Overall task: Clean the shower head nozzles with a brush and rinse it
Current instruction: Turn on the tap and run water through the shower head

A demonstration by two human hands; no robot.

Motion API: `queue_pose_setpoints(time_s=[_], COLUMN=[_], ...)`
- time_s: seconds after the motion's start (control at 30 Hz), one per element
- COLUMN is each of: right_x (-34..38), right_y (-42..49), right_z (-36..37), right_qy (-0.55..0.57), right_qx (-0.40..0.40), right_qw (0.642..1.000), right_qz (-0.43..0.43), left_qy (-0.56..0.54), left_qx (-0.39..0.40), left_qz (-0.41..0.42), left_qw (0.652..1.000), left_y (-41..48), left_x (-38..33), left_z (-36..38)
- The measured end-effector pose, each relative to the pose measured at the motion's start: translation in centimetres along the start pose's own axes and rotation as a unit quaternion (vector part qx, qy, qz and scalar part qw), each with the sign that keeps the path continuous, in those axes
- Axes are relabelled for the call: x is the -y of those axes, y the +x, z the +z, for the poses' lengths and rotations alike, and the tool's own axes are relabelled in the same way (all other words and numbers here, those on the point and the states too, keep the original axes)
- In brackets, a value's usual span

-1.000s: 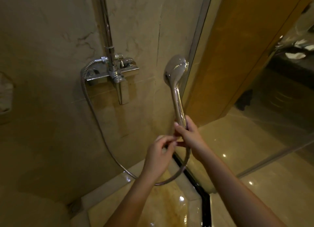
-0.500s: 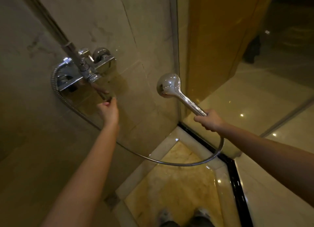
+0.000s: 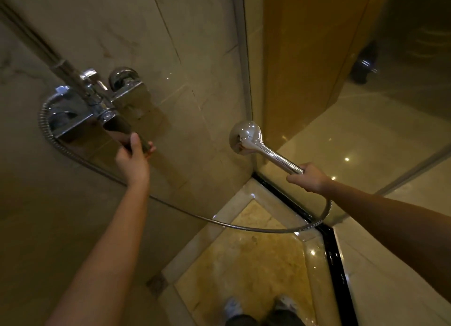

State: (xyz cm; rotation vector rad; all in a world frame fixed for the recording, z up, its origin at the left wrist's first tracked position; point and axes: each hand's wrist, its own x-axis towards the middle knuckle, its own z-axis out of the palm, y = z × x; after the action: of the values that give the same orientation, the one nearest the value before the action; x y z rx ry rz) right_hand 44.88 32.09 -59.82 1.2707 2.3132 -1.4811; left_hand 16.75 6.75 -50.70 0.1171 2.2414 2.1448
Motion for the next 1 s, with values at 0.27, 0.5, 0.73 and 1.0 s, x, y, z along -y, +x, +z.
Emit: queue_pose_setpoints(time_s=[0.27, 0.5, 0.73, 1.0], right_x=[0.6, 1.0, 0.8, 0.5], right_y=[1.9, 3.2, 3.8, 4.5], right_z=[0.6, 0.6, 0.2, -0.3], right_qy=[-0.014, -0.021, -0.032, -0.030], right_qx=[0.004, 0.028, 0.044, 0.049], right_qw=[1.000, 0.999, 0.998, 0.998], right_qz=[-0.011, -0.017, -0.021, -0.017], left_qy=[0.053, 0.075, 0.079, 0.087], left_qx=[0.003, 0.033, 0.029, 0.037], left_qz=[0.009, -0.006, -0.012, -0.002], left_qw=[0.999, 0.997, 0.996, 0.996], left_y=[-1.5, -1.5, -1.3, -1.9], left_x=[-0.8, -1.2, -1.0, -1.4], left_z=[0.5, 0.0, 0.0, 0.0])
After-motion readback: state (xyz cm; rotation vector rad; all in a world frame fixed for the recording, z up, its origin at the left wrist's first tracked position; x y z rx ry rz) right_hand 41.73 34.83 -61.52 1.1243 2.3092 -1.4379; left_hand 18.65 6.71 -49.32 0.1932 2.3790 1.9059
